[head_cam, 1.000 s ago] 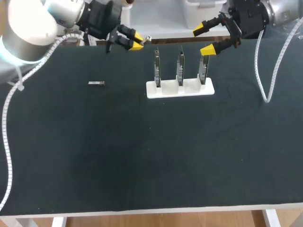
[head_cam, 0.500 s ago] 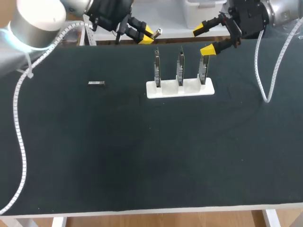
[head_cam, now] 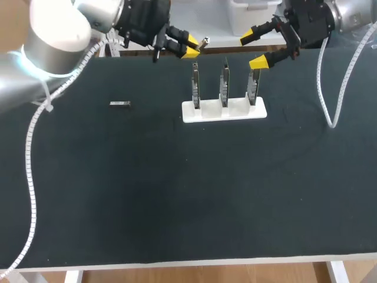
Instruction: Pick up the optical module with the left hand, and insert it into the network port with the right hand.
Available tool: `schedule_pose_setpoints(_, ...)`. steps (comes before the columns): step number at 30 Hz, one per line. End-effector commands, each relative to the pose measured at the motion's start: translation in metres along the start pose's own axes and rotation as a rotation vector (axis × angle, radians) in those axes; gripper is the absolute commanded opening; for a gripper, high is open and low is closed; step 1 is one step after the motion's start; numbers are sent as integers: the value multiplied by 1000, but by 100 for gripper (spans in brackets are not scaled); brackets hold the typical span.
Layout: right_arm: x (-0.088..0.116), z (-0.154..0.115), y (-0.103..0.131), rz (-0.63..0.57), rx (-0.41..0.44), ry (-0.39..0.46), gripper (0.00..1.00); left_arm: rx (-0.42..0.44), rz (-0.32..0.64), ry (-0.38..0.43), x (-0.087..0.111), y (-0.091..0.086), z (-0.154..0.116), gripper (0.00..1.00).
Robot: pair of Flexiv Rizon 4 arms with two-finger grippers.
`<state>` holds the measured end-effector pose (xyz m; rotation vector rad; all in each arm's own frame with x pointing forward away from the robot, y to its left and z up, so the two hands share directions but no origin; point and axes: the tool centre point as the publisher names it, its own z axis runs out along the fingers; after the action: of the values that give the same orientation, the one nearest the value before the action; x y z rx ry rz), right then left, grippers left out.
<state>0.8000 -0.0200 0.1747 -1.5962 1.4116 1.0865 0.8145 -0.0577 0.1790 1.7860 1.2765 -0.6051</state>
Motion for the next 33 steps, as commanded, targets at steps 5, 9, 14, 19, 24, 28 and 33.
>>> schedule_pose_setpoints(5, 0, 0, 3, -1, 6, 1, 100, -44, 8, -44, 1, 2, 11, 0)
schedule_pose_setpoints(9, 0, 0, 3, -1, 6, 1, 100, -69, 5, -81, 1, 3, 19, 0)
schedule_pose_setpoints(14, 0, 0, 3, -1, 6, 1, 100, -70, -3, -91, 1, 3, 25, 0)
schedule_pose_setpoints(19, 0, 0, 3, -1, 6, 1, 100, -66, 7, -99, 0, 5, 28, 0)
schedule_pose_setpoints(24, 0, 0, 3, -1, 6, 1, 100, -63, 19, -84, 0, 7, 28, 0)
schedule_pose_setpoints(28, 0, 0, 3, -1, 6, 1, 100, -63, 19, -84, 0, 7, 28, 0)
schedule_pose_setpoints(33, 0, 0, 3, -1, 6, 1, 100, -63, 19, -84, 0, 7, 28, 0)
